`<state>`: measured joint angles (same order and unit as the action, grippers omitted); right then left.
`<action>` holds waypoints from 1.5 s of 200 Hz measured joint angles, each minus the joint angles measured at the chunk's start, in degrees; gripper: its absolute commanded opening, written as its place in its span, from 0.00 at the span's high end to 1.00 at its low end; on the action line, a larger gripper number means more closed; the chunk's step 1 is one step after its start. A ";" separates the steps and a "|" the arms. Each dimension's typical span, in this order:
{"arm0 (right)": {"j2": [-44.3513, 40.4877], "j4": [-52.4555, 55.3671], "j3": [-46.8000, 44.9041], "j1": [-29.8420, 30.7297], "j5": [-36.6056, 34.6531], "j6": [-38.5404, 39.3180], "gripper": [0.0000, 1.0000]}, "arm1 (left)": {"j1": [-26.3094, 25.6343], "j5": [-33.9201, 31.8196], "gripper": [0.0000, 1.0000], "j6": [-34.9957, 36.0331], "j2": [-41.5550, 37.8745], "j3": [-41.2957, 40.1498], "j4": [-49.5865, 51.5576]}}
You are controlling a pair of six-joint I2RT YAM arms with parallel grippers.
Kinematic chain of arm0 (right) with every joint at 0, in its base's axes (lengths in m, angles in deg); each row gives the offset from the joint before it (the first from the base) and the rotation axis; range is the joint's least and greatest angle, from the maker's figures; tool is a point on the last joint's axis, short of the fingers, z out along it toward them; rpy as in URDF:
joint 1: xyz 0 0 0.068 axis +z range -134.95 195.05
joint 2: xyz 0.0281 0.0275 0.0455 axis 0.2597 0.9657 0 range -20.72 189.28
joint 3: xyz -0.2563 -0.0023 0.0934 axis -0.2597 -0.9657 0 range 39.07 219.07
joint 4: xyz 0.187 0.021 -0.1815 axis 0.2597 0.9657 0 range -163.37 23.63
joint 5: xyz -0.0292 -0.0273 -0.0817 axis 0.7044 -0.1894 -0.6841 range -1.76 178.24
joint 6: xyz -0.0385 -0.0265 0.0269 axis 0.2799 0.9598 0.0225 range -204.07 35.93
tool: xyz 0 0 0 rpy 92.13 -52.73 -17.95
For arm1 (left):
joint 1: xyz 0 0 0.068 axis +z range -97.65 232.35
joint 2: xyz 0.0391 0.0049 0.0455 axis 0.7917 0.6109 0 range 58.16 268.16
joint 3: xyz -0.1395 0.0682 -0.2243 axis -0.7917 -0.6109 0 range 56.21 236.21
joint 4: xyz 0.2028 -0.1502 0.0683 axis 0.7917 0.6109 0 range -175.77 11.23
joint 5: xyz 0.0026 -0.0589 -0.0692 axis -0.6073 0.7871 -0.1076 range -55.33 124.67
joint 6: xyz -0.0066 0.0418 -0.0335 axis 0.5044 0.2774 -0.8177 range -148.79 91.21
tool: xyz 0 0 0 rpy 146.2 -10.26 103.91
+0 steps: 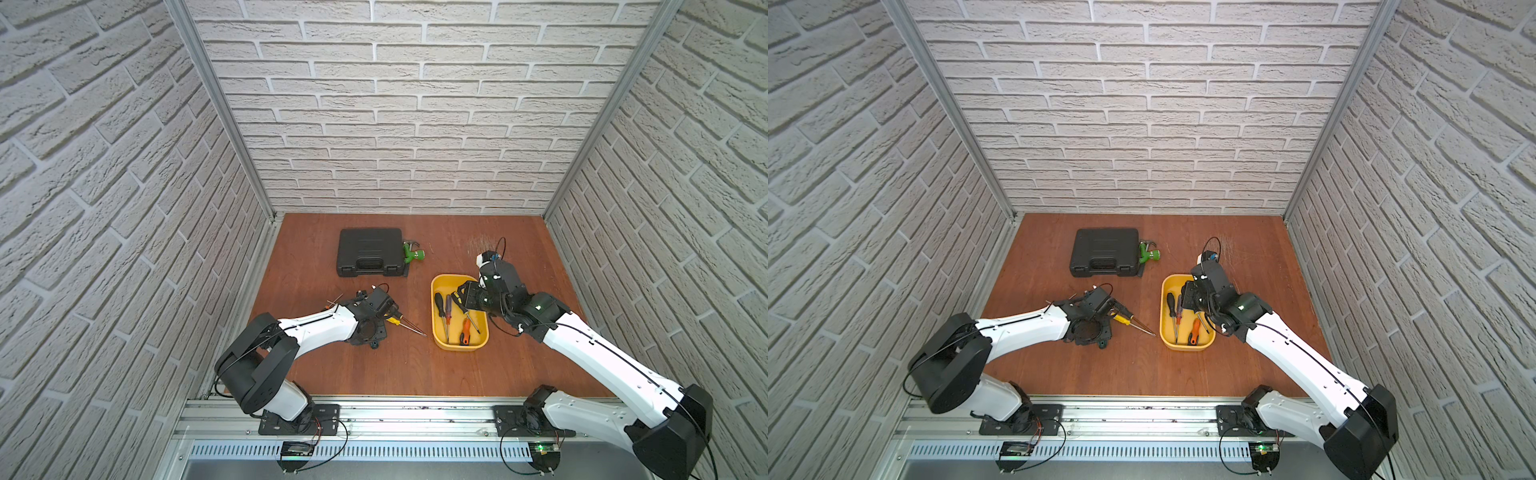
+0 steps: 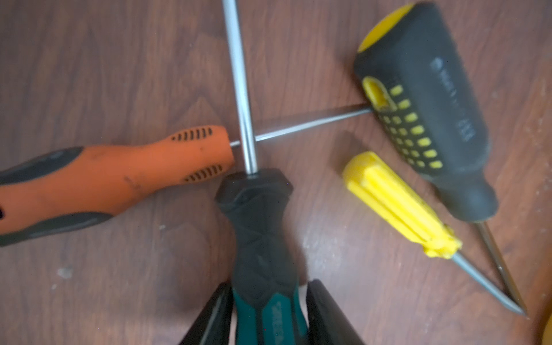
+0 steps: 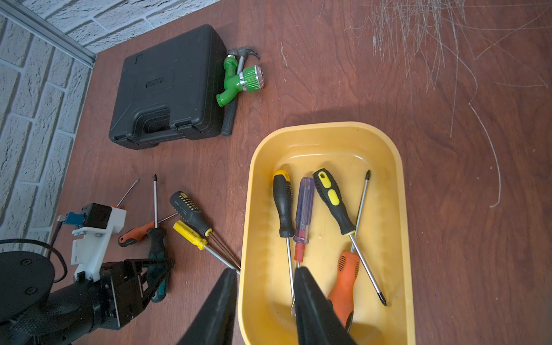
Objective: Put the screwdriver on the desktop into the storage box
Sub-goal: Pick up the screwdriver from the center of the board.
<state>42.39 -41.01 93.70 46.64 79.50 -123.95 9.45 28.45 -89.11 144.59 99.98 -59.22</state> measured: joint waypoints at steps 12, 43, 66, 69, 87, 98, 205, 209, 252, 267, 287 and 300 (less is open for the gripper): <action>-0.13 0.00 0.00 0.00 0.00 0.00 0.63 | 0.00 -0.07 0.63 -0.02 0.00 0.00 0.11; -0.26 0.00 0.00 0.00 0.00 0.00 0.62 | 0.00 -0.17 0.70 0.00 -0.04 0.11 0.28; -0.28 0.00 0.00 0.00 0.00 0.02 0.62 | -0.04 -0.17 0.74 0.02 -0.24 0.11 0.92; -0.28 0.00 0.00 0.00 0.00 0.02 0.63 | -0.04 -0.20 0.75 0.02 -0.33 0.11 1.09; -0.35 0.00 0.00 0.00 0.00 0.02 0.63 | -0.44 -0.59 0.81 0.07 -0.81 0.26 2.64; -0.35 0.00 0.00 0.00 -0.02 0.02 0.62 | -0.92 -1.03 0.85 0.13 -1.20 0.81 4.00; -2.05 0.02 -0.13 0.00 -0.94 0.07 0.62 | -2.19 -5.75 1.00 1.20 -11.41 6.60 10.80; -2.25 0.00 -0.24 0.00 -1.09 0.07 0.63 | -2.19 -5.99 1.00 1.42 -12.22 6.60 10.84; -4.98 0.52 -0.98 0.00 -4.07 0.17 0.63 | -2.19 -6.69 1.00 4.44 -21.73 6.64 8.13; -6.45 0.52 -1.29 -0.02 -5.57 -0.02 0.62 | -2.19 -6.67 1.00 5.60 -23.82 6.78 6.80; -8.79 0.63 -2.62 -0.35 -7.82 -0.70 0.63 | -2.32 -6.03 1.00 6.93 -25.00 7.43 4.28; -10.27 0.85 -3.63 -0.76 -9.38 -1.60 0.63 | -2.58 -5.73 1.00 7.72 -24.96 8.41 2.80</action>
<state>32.12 -40.16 90.07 45.88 70.13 -125.55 6.88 22.72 -81.39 119.63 108.40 -56.43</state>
